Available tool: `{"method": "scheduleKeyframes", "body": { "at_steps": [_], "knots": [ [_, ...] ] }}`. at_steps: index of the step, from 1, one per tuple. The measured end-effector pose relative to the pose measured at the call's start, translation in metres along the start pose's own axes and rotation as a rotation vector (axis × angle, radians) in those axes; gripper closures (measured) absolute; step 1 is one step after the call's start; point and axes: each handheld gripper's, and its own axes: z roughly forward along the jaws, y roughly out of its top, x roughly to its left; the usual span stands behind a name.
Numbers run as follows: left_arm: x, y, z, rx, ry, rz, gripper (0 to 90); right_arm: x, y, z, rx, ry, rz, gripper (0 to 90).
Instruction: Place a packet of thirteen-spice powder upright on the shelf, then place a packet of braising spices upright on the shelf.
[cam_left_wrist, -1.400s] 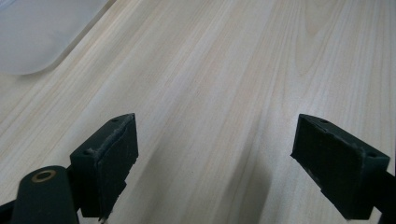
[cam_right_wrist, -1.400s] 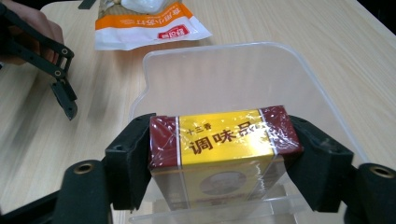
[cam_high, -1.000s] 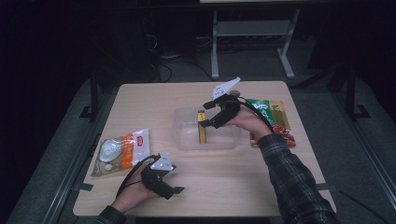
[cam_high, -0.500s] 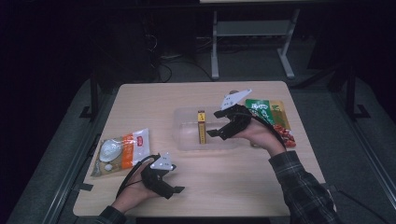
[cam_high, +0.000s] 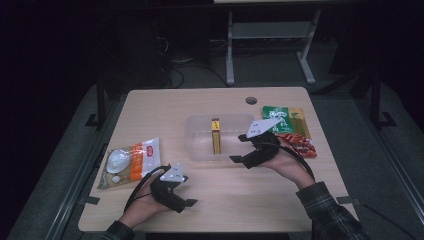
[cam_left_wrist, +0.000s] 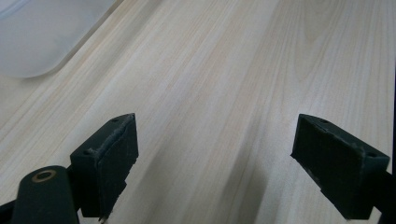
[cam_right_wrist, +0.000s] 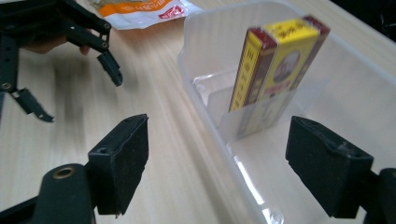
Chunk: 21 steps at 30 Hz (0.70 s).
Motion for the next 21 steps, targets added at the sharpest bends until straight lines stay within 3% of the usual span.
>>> {"method": "scheduleKeyframes", "body": {
  "at_steps": [2, 4, 11, 19, 21],
  "knots": [
    [0.000, 0.000, 0.000, 0.000, 0.003, -0.006, 13.8, 0.000, -0.007, -0.004, 0.012, -0.018, -0.008, 20.9],
    [0.001, 0.000, -0.001, 0.007, 0.002, 0.002, 13.8, -0.001, -0.014, -0.010, 0.009, -0.018, 0.025, 20.9],
    [0.003, -0.002, -0.002, -0.004, 0.004, -0.009, 13.9, -0.007, -0.032, -0.033, -0.007, -0.064, 0.069, 20.9],
    [0.003, -0.001, -0.001, -0.007, 0.006, -0.022, 14.2, -0.035, -0.056, -0.057, -0.007, -0.166, 0.134, 25.5],
    [0.003, -0.001, -0.001, -0.004, 0.007, -0.019, 14.3, -0.049, -0.066, -0.062, 0.005, -0.205, 0.175, 31.2]
  ]
}}
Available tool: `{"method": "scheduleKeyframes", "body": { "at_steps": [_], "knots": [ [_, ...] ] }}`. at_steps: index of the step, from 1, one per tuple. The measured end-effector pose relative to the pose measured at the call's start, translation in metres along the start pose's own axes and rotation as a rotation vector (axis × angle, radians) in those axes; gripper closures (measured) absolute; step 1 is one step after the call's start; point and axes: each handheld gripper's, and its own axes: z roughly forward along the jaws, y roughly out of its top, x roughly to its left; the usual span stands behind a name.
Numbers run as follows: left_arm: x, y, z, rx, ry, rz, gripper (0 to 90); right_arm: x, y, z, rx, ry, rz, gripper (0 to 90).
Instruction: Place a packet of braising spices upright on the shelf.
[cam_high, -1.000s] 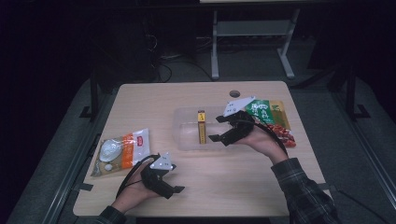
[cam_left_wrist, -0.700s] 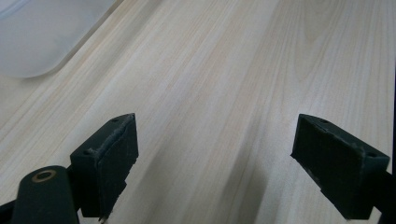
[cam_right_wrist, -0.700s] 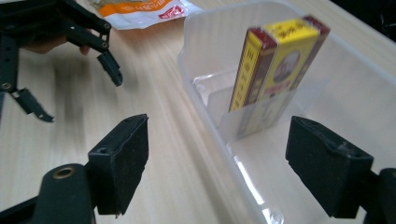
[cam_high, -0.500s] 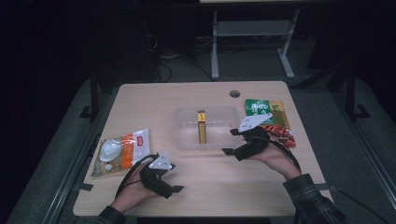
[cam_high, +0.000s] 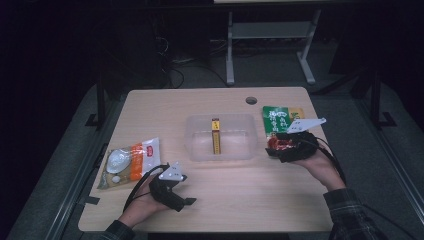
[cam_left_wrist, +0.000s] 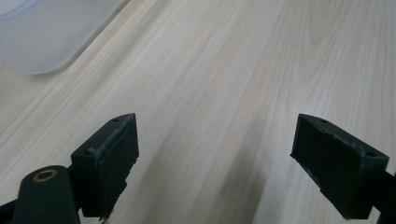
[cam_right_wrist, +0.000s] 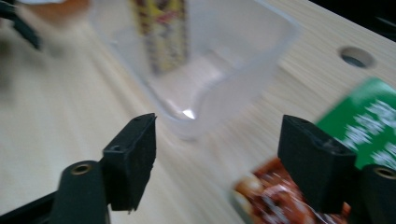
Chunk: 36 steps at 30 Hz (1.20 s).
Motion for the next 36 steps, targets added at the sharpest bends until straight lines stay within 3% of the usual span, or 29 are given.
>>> {"method": "scheduleKeyframes", "body": {
  "at_steps": [5, 7, 12, 18, 20, 22, 26, 29, 36],
  "knots": [
    [0.000, 0.000, 0.001, -0.003, 0.003, -0.003, 14.4, -0.026, -0.006, 0.005, 0.022, -0.074, 0.052, 42.5],
    [0.000, 0.001, 0.000, -0.005, 0.003, -0.004, 14.4, -0.036, -0.008, 0.009, 0.030, -0.063, 0.094, 50.1],
    [0.000, 0.000, 0.001, 0.001, 0.003, -0.005, 14.5, -0.055, -0.014, 0.022, 0.067, -0.147, 0.124, 67.5],
    [0.000, 0.000, 0.002, 0.004, -0.002, -0.009, 14.5, -0.085, -0.021, 0.036, 0.067, -0.221, 0.172, 88.8],
    [0.002, 0.000, 0.003, 0.007, -0.005, -0.006, 14.5, -0.095, -0.021, 0.042, 0.069, -0.243, 0.192, 89.8],
    [0.002, 0.000, 0.003, 0.011, -0.006, -0.006, 14.5, -0.104, -0.022, 0.047, 0.034, -0.255, 0.221, 89.9],
    [0.002, 0.000, 0.003, 0.012, -0.009, -0.005, 14.5, -0.120, -0.034, 0.063, 0.016, -0.279, 0.280, 89.9],
    [0.002, 0.000, 0.003, 0.006, -0.009, -0.007, 14.5, -0.125, -0.041, 0.074, 0.031, -0.297, 0.296, 90.0],
    [0.001, -0.001, 0.003, 0.011, -0.008, -0.007, 14.5, -0.123, -0.045, 0.077, 0.052, -0.301, 0.301, 90.0]
  ]
}}
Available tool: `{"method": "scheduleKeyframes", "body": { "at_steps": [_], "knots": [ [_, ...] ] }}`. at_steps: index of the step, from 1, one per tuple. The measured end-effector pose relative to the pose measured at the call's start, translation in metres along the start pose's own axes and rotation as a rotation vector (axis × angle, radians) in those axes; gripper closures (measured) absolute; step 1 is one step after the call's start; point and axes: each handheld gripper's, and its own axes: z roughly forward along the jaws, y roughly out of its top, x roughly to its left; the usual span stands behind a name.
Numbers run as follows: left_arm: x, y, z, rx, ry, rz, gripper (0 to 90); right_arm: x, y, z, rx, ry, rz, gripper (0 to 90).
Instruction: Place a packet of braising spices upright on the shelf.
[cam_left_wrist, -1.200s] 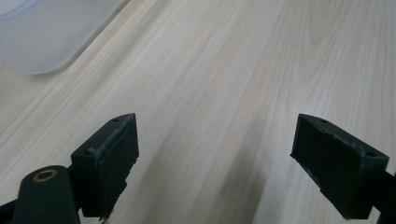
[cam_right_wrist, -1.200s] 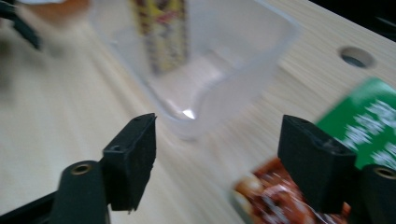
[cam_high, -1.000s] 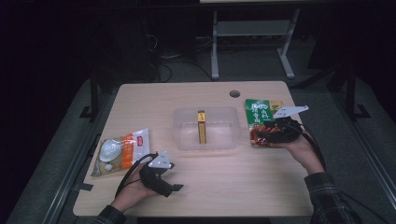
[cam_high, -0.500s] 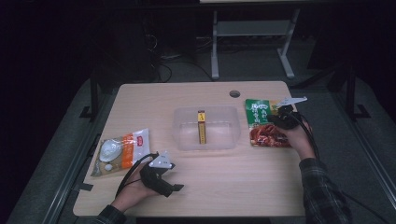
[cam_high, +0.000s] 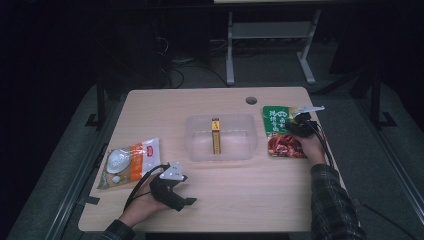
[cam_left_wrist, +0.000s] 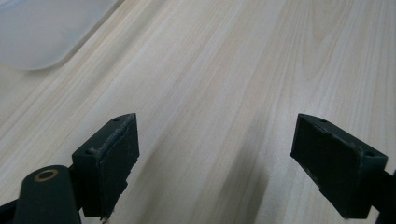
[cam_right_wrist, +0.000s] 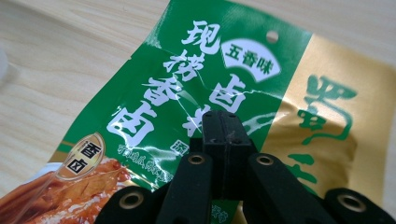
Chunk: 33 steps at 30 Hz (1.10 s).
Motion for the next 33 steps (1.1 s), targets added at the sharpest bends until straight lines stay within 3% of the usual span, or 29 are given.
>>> {"method": "scheduleKeyframes", "body": {
  "at_steps": [3, 8, 14, 23, 24, 27, 31, 33],
  "knots": [
    [0.000, 0.000, 0.000, 0.009, -0.002, 0.007, 14.5, 0.000, -0.003, -0.002, -0.002, 0.016, 0.027, 90.0],
    [-0.001, 0.000, -0.001, -0.002, -0.001, -0.003, 14.5, 0.006, -0.007, -0.007, 0.005, 0.011, 0.020, 90.0],
    [-0.001, -0.001, -0.001, 0.010, 0.001, 0.005, 14.6, 0.016, -0.021, -0.022, 0.016, 0.045, 0.046, 90.0],
    [-0.005, 0.001, 0.000, 0.013, -0.001, 0.014, 14.6, 0.043, -0.041, -0.051, 0.071, 0.047, -0.001, 90.0],
    [-0.005, 0.001, 0.000, 0.013, -0.002, 0.014, 14.6, 0.046, -0.044, -0.055, 0.074, 0.051, 0.012, 90.0],
    [-0.006, 0.001, 0.000, 0.005, -0.003, 0.005, 14.6, 0.053, -0.050, -0.065, 0.093, 0.039, -0.022, 90.0],
    [-0.006, 0.002, 0.001, -0.001, -0.006, 0.005, 14.6, 0.053, -0.046, -0.066, 0.098, 0.027, -0.058, 90.0],
    [-0.005, 0.003, 0.001, 0.006, -0.008, 0.013, 14.6, 0.045, -0.038, -0.061, 0.096, 0.016, -0.055, 90.0]
  ]
}}
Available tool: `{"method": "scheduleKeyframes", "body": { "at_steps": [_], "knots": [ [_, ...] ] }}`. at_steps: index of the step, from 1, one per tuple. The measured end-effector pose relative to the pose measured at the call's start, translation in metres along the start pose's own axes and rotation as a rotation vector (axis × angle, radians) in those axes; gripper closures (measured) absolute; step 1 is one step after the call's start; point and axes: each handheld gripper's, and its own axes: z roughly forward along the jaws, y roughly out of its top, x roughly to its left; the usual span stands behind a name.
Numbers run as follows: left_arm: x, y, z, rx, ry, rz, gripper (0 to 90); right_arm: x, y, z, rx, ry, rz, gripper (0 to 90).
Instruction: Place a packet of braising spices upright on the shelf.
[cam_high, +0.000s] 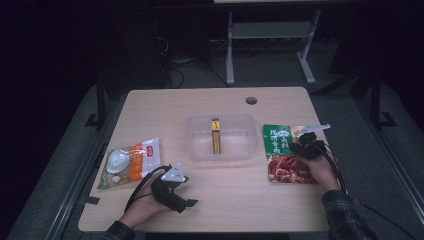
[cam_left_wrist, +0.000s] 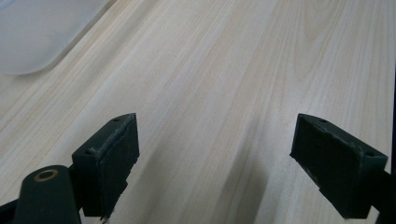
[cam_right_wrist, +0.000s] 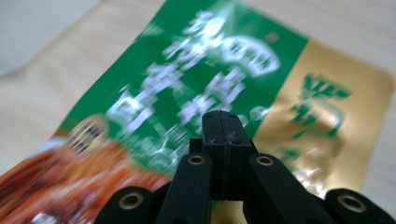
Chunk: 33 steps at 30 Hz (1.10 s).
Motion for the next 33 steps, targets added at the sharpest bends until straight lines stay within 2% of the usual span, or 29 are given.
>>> {"method": "scheduleKeyframes", "body": {
  "at_steps": [3, 8, 11, 13, 16, 18, 20, 24, 33],
  "knots": [
    [0.001, 0.000, 0.001, 0.006, -0.003, 0.001, 14.6, -0.014, 0.012, 0.008, 0.008, -0.010, 0.007, 90.0],
    [0.001, 0.001, 0.003, -0.002, -0.009, -0.007, 14.6, -0.029, 0.032, 0.026, 0.008, -0.019, 0.029, 90.0],
    [0.002, 0.001, 0.003, 0.011, -0.011, 0.005, 14.6, -0.035, 0.041, 0.038, -0.020, -0.009, 0.043, 90.0],
    [0.001, 0.000, 0.003, 0.002, -0.010, -0.003, 14.6, -0.036, 0.045, 0.046, -0.007, -0.013, 0.053, 90.0],
    [0.001, 0.000, 0.002, 0.000, -0.011, -0.006, 14.6, -0.037, 0.050, 0.052, -0.027, -0.022, 0.053, 90.0],
    [0.001, -0.001, 0.002, 0.009, -0.011, 0.002, 14.6, -0.037, 0.049, 0.056, -0.022, -0.011, 0.060, 90.0],
    [0.001, -0.001, 0.002, 0.008, -0.011, 0.001, 14.6, -0.037, 0.048, 0.057, -0.028, -0.003, 0.061, 90.0],
    [0.000, 0.000, 0.004, 0.005, -0.015, -0.008, 14.6, -0.033, 0.049, 0.057, -0.023, -0.020, 0.034, 90.0],
    [-0.001, -0.001, 0.005, 0.018, -0.024, 0.003, 15.0, -0.039, 0.044, 0.045, 0.036, -0.063, 0.004, 90.0]
  ]
}}
